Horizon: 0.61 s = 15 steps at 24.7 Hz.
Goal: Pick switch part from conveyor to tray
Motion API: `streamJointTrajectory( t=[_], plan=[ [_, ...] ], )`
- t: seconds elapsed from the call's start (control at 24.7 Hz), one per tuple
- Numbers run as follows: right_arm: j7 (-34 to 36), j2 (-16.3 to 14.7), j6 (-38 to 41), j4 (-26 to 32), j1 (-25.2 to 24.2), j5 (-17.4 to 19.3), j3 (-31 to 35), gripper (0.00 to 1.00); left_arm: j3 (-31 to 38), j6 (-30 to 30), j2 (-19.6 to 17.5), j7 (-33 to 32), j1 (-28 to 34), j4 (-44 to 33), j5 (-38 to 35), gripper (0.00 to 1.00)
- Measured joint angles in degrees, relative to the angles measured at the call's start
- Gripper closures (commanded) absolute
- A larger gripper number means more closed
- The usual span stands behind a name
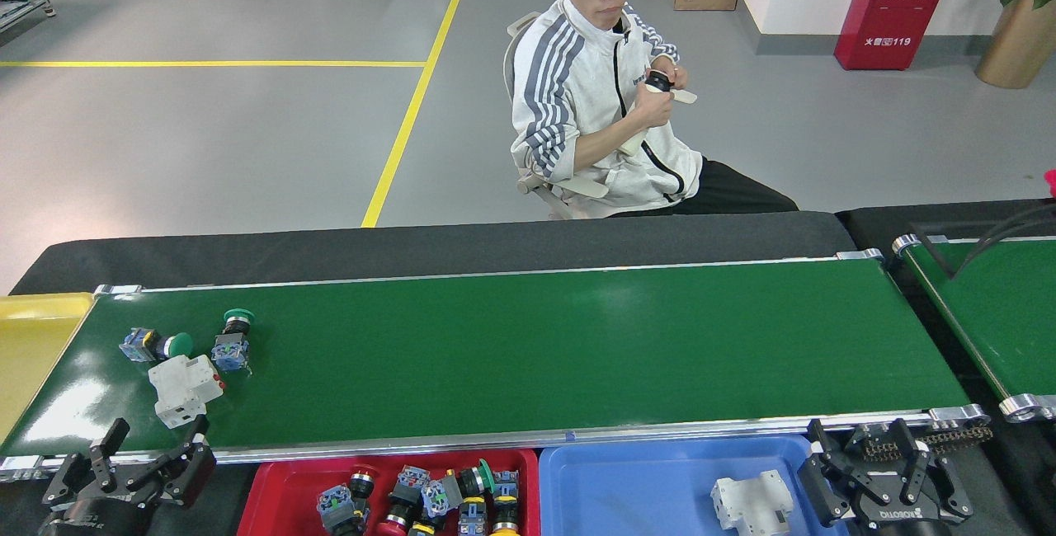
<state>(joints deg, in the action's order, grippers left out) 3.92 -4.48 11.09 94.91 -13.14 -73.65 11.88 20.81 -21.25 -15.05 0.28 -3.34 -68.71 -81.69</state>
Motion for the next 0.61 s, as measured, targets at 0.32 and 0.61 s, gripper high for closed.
streamJointTrajectory(
  t=[0.32, 0.61],
  plan=[
    [0.0, 0.0, 0.0, 0.1, 0.0, 0.0, -0.2, 0.0, -5.1, 0.4, -3.1, 0.8, -9.7, 14.5, -0.8, 0.24],
    [0.0, 0.0, 0.5, 0.1, 0.0, 0.0, -0.3, 0.0, -8.5, 0.7, -5.9, 3.0, -13.7, 21.1, -0.8, 0.89]
  ],
)
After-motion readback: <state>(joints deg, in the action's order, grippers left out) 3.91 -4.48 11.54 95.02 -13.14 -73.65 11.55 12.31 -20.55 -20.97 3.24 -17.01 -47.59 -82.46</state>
